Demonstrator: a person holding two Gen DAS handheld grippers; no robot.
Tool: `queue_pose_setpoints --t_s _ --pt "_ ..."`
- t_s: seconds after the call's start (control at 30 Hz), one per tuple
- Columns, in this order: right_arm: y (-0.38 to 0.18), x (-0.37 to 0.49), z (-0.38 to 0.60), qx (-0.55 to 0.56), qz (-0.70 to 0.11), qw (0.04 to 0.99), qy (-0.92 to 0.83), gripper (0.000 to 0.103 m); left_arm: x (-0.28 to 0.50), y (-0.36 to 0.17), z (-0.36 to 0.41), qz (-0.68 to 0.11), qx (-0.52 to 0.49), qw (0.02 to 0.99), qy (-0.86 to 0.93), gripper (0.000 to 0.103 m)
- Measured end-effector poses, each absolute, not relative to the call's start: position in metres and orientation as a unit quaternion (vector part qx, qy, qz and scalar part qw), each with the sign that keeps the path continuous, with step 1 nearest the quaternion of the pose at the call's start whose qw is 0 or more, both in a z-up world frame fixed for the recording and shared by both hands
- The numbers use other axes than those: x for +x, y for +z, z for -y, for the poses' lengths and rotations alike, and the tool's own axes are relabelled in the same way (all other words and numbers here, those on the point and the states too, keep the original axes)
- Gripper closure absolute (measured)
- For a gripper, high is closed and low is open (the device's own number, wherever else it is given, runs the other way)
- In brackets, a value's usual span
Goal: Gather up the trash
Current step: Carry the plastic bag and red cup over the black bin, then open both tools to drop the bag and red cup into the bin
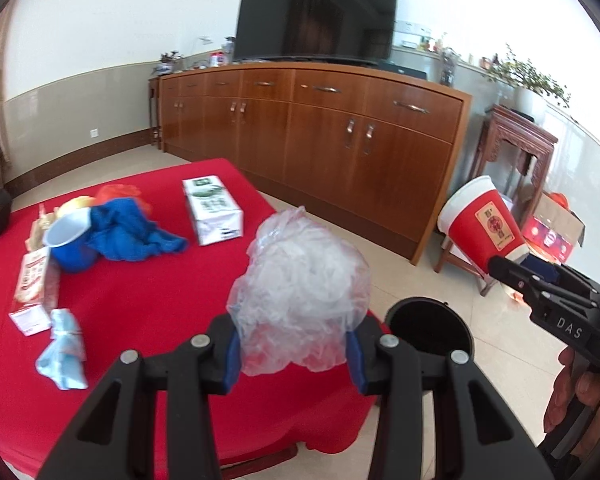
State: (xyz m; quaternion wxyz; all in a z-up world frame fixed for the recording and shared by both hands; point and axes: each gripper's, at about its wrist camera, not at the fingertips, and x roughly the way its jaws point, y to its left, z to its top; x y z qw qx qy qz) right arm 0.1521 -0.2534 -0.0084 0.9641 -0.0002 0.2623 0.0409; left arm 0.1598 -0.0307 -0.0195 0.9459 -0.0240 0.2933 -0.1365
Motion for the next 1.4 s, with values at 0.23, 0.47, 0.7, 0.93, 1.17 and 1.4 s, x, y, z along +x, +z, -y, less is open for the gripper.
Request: queue_pose_setpoints --t_s 0.23,0.47,0.7,0.93,1.17,1.4 --pt "-0.019 0.139 0.315 -0.009 -0.278 0.961 -0.002 0.048 0.168 -0.033 0.091 -0.312 -0.011 0.93 -0.193 0.059" --pt "-0.04 0.127 0.372 -0.018 -0.303 0.952 -0.037 0.048 0.174 -0.049 0.151 -0.331 0.014 0.912 -0.242 0.059" --pt "-0.067 0.127 0.407 -0.021 -0.329 0.943 -0.052 0.048 0.182 -0.065 0.192 -0.347 0.029 0.899 -0.265 0.059" --pt "-0.1 0.141 0.425 -0.027 -0.363 0.93 -0.045 0.048 0.199 -0.092 0.218 -0.388 0.03 0.876 -0.285 0.059" --pt "-0.142 0.171 0.444 -0.036 -0.411 0.911 -0.025 0.048 0.228 -0.134 0.246 -0.427 0.048 0.856 -0.287 0.059" --pt "-0.187 0.207 0.46 -0.043 -0.46 0.887 -0.007 0.048 0.248 -0.174 0.267 -0.468 0.057 0.833 -0.292 0.059"
